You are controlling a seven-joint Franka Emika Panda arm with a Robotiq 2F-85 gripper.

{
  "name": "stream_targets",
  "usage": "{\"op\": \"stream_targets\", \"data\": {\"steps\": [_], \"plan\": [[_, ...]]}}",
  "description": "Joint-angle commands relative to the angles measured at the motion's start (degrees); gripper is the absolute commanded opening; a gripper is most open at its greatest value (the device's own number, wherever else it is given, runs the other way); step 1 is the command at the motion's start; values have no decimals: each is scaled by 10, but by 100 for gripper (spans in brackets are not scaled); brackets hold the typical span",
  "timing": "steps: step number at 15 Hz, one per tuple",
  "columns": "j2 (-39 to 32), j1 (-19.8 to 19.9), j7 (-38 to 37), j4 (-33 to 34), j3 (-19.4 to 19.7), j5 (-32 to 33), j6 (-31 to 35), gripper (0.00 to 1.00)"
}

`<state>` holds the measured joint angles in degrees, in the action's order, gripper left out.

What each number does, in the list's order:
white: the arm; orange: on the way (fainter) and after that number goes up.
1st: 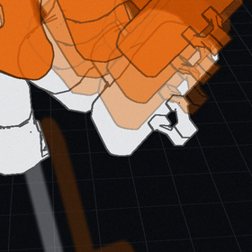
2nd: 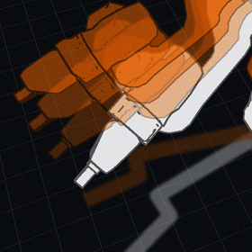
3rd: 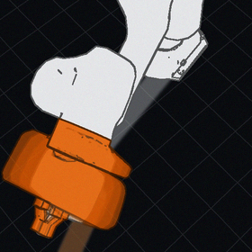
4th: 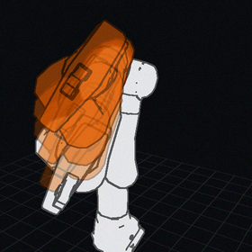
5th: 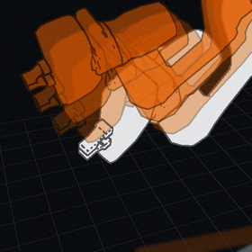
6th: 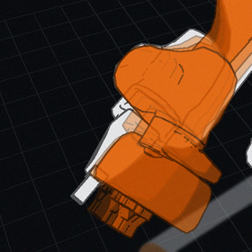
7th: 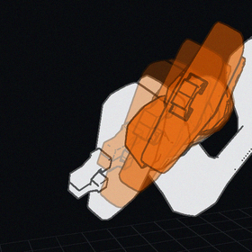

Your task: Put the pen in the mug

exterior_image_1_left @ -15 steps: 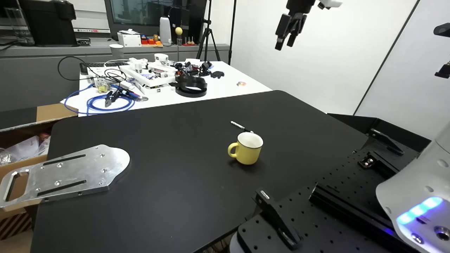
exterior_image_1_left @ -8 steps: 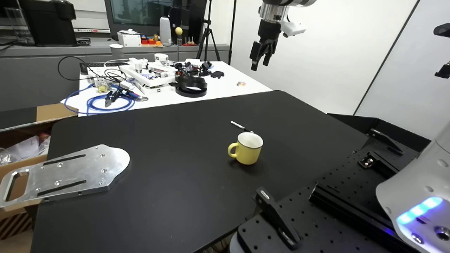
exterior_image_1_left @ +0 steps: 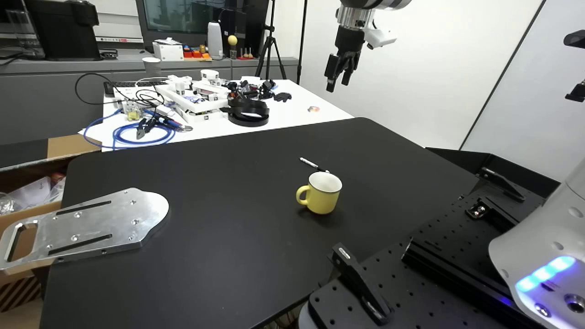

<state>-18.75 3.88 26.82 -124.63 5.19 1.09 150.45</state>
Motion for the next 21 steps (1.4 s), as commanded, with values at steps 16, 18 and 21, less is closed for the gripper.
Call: {"op": "stream_targets", "data": {"steps": [16, 18, 21], "plan": [[-304, 81, -62, 89, -84, 13, 216, 100], [-321, 86, -68, 102, -88, 13, 215, 100], [-344, 97, -72, 118, -95, 12, 214, 100]]}}
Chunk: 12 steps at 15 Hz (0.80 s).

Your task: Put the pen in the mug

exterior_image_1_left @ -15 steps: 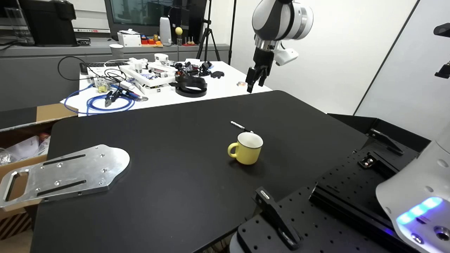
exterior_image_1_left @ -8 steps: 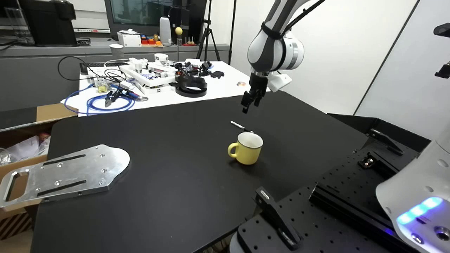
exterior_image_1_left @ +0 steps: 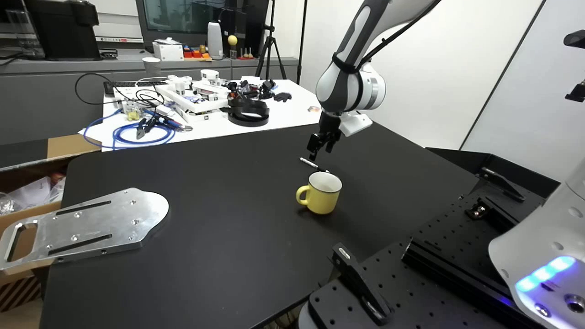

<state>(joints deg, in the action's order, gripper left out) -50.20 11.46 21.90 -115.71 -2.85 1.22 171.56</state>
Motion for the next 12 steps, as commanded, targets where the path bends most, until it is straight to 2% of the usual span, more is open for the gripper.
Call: {"op": "stream_targets", "data": {"steps": [1, 7, 8, 9, 12], "plan": [[-36, 24, -23, 34, -17, 11, 3, 100], [-68, 35, -21, 56, -26, 14, -2, 100], [-73, 33, -24, 60, -24, 14, -1, 75], [-77, 33, -25, 62, -25, 14, -2, 74], [-86, 30, -26, 69, -22, 15, -2, 51]]}}
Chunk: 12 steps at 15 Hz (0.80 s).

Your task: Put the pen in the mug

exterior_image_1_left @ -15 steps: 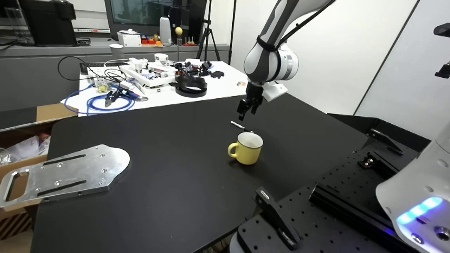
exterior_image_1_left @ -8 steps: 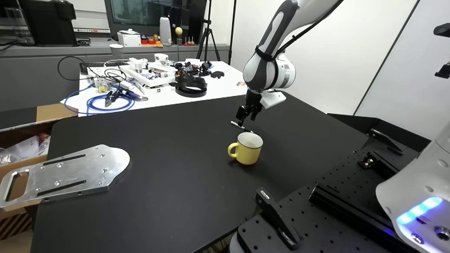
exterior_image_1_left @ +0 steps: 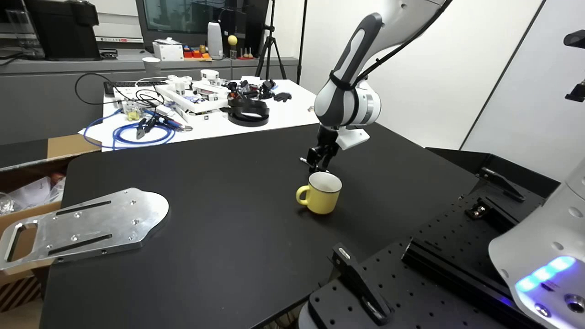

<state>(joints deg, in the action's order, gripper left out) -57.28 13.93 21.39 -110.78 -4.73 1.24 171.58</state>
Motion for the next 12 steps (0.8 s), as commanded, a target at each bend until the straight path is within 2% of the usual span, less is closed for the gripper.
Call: {"op": "stream_targets", "data": {"steps": [1, 8, 10, 12], "plan": [[-15, 5, -22, 22, -2, 15, -2, 45], [-1, -3, -26, 17, 5, 16, 1, 1], [8, -11, -34, 14, 15, 14, -1, 5], [20, -21, -46, 11, 28, 13, -12, 5]]}}
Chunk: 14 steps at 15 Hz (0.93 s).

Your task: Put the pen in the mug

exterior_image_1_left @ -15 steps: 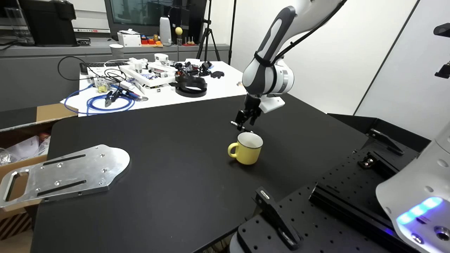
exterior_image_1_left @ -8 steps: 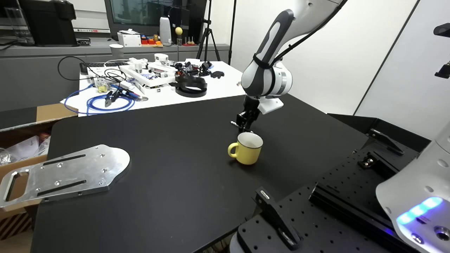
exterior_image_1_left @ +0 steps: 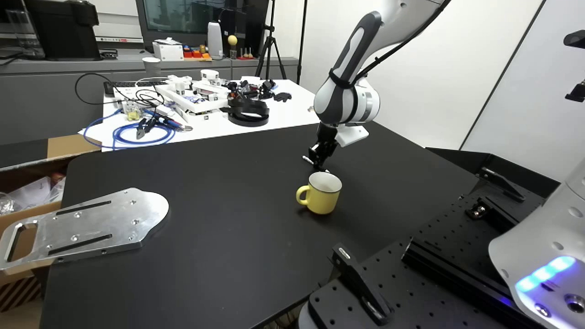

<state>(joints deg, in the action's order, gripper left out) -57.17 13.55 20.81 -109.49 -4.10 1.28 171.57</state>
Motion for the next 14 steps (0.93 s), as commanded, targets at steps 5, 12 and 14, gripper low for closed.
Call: {"op": "stream_targets", "data": {"steps": [5, 12, 14], "plan": [[87, -32, -73, -11, 47, 5, -78, 5], [156, -15, -65, 37, 39, -25, -396, 5], [148, -8, -53, 72, 34, -40, -494, 5]]}}
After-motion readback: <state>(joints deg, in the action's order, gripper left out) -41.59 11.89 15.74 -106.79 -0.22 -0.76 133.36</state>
